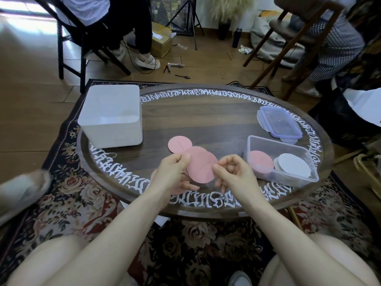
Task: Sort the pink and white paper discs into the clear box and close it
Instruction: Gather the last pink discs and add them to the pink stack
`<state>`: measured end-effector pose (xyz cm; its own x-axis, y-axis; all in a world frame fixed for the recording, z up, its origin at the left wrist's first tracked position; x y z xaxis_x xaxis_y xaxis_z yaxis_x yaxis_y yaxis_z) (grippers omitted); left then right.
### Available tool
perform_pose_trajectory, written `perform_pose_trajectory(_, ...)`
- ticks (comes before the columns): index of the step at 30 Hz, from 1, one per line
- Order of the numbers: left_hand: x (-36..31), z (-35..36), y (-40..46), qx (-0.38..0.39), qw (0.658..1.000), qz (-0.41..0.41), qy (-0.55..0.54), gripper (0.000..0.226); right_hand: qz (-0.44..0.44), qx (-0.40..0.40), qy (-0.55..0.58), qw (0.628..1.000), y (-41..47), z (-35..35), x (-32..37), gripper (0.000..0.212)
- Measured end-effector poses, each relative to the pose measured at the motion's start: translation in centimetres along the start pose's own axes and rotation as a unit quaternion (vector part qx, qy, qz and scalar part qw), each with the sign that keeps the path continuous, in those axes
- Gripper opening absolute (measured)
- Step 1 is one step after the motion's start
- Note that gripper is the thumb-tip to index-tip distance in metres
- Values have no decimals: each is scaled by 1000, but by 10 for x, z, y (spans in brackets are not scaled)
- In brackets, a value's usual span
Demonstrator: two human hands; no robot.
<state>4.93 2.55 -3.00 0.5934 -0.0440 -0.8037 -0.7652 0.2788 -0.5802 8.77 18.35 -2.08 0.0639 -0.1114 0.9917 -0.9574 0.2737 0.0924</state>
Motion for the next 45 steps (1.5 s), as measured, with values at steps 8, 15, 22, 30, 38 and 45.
perform_pose_trajectory(8,-10,-27,2,-126,988,67,-56,6,-118,142,-357,916,2,9,-2,14)
perform_pose_trajectory(15,-5,-39,7,-157,984,29,-85,11,-137,266,-561,772,-13,19,-1,34)
perform_pose_trajectory(22,-5,-34,8,-148,987,31,-59,11,-111,258,-548,788,-24,10,5,23)
perform_pose_trajectory(30,-3,-23,5,-116,993,15,-25,17,-13,228,-523,821,-6,-9,-10,71)
perform_pose_trajectory(38,-3,-20,5,-102,994,15,-19,14,43,210,-484,848,-7,-7,-12,68)
perform_pose_trajectory(45,-3,-20,5,-99,995,15,-18,16,44,206,-504,838,-9,-6,-9,51)
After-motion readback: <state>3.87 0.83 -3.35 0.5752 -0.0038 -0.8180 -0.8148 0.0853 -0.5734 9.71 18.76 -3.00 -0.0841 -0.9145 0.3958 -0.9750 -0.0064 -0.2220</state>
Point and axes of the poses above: each hand's wrist, its own y-axis towards the middle knuckle, its own z-axis out of the palm, x = y × z, the point moved 7 cm from there along y, towards the middle knuckle, and after that the axes turned 11 degrees about -z, right-handed, at the moved point
